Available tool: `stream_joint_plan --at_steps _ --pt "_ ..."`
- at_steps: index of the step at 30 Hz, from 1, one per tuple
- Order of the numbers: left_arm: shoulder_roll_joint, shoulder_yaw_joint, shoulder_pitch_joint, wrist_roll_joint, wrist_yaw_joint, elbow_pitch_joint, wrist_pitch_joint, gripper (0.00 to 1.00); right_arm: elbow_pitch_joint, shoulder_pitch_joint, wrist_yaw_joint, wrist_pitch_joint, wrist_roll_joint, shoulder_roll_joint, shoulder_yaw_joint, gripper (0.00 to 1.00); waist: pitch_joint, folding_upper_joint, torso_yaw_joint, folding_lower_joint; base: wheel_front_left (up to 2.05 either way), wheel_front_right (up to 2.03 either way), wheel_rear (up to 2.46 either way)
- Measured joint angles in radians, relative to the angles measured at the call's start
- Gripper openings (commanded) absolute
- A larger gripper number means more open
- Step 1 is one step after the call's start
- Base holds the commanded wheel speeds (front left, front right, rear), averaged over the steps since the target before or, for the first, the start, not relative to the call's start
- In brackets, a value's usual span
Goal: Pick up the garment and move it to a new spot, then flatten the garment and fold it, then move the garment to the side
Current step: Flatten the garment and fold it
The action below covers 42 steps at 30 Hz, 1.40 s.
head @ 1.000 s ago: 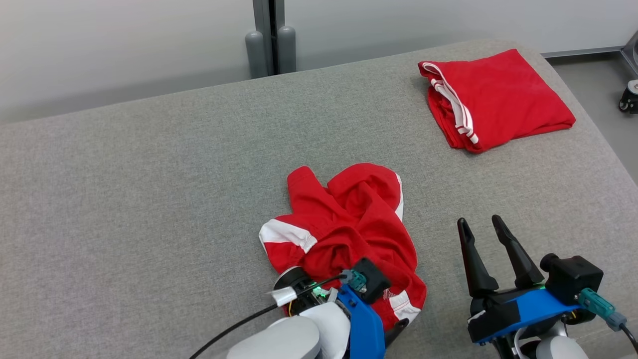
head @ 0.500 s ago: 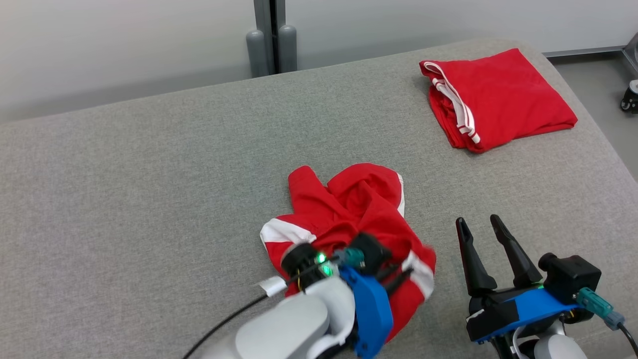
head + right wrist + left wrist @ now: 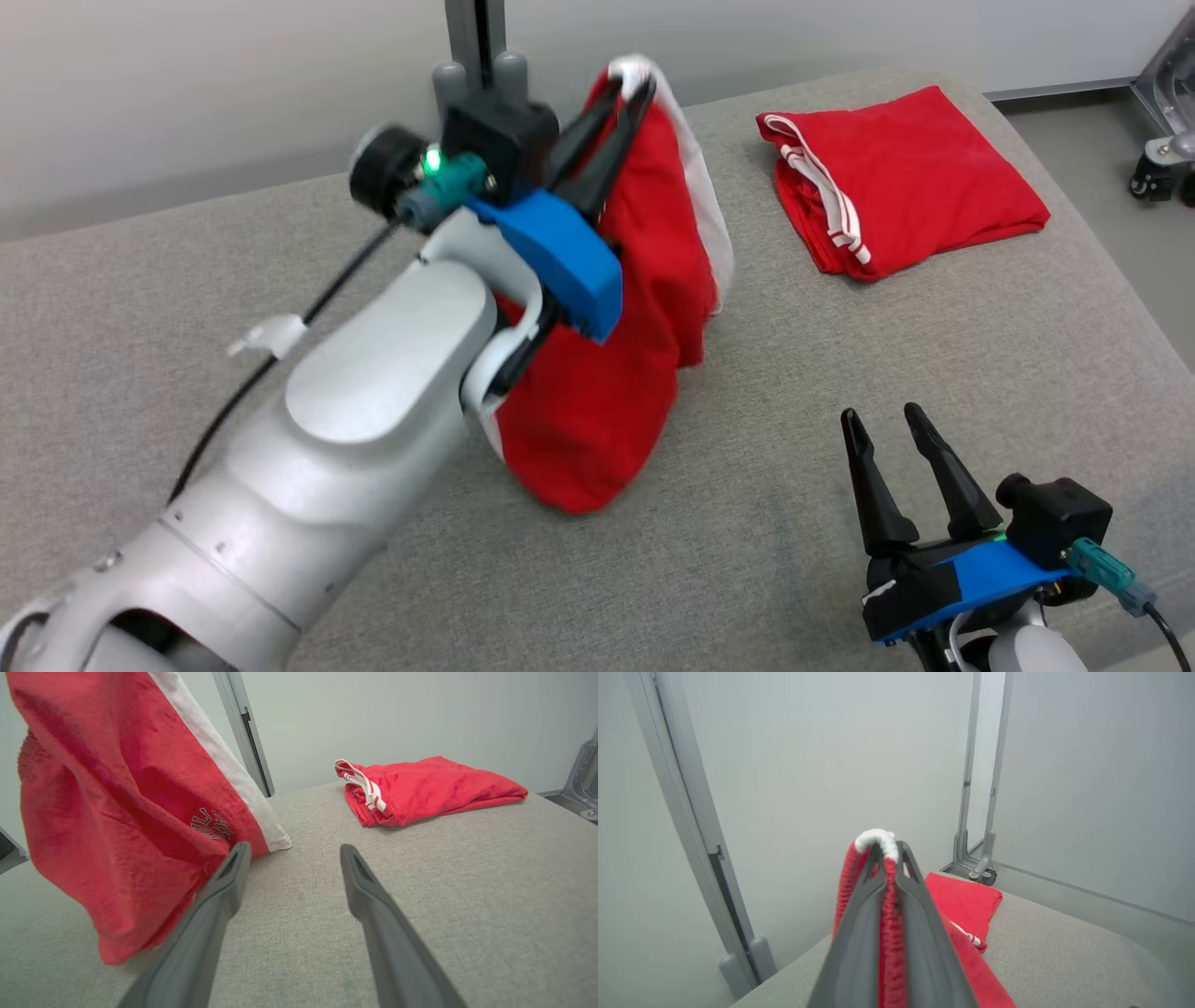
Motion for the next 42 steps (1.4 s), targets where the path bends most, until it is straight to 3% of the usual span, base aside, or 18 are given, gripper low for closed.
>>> stream_joint_plan --at_steps 7,10,13,19,26,36,37,38,42 --pt "0.007 0.026 -0.072 0.024 -0.013 -0.113 -0.066 0.0 0.006 0.0 0.0 -0.007 0.0 0.001 -0.006 1.0 -0.001 -0.0001 -0.007 0.0 0.0 0.0 0.0" --pt "0.026 -0.006 -0.012 0.034 -0.016 -0.167 -0.068 0.0 0.007 0.0 0.0 -0.012 0.0 0.002 -0.008 1.0 -0.008 -0.0002 -0.001 -0.0001 0.0 0.0 0.0" --pt "0.086 -0.051 0.11 0.035 -0.006 -0.199 -0.04 0.0 0.006 0.001 0.0 -0.013 0.0 0.002 -0.014 1.0 -0.012 -0.0004 0.019 -0.0001 0.0 0.0 0.0" --pt "0.245 -0.118 0.34 0.016 0.05 -0.199 0.029 0.0 -0.012 0.003 0.0 -0.008 -0.008 0.0 -0.035 1.0 -0.016 -0.0004 0.077 -0.0001 0.0 0.0 0.0" --pt "0.352 -0.132 0.431 0.034 0.142 -0.194 0.056 0.0 -0.037 0.009 0.0 0.015 -0.017 -0.01 -0.048 1.0 -0.03 -0.0004 0.156 -0.0002 0.0 0.0 0.0" --pt "0.341 -0.058 0.512 -0.028 0.223 -0.106 -0.043 0.0 -0.056 0.025 0.0 0.042 -0.018 -0.009 -0.032 1.0 -0.068 -0.0003 0.182 -0.0001 0.0 0.0 0.0" --pt "0.334 -0.045 0.52 -0.039 0.231 -0.097 -0.054 0.31 -0.059 0.028 0.0 0.044 -0.018 -0.01 -0.033 1.0 -0.071 -0.0003 0.181 -0.0001 0.0 0.0 0.0" --pt "0.326 -0.034 0.526 -0.05 0.231 -0.091 -0.062 1.0 -0.06 0.029 0.0 0.047 -0.018 -0.011 -0.034 1.0 -0.073 -0.0002 0.18 -0.0001 0.0 0.0 0.0" --pt "0.294 0.017 0.547 -0.094 0.231 -0.065 -0.088 1.0 -0.069 0.036 0.0 0.051 -0.018 -0.015 -0.042 1.0 -0.08 -0.0003 0.176 -0.0001 0.0 0.0 0.0"
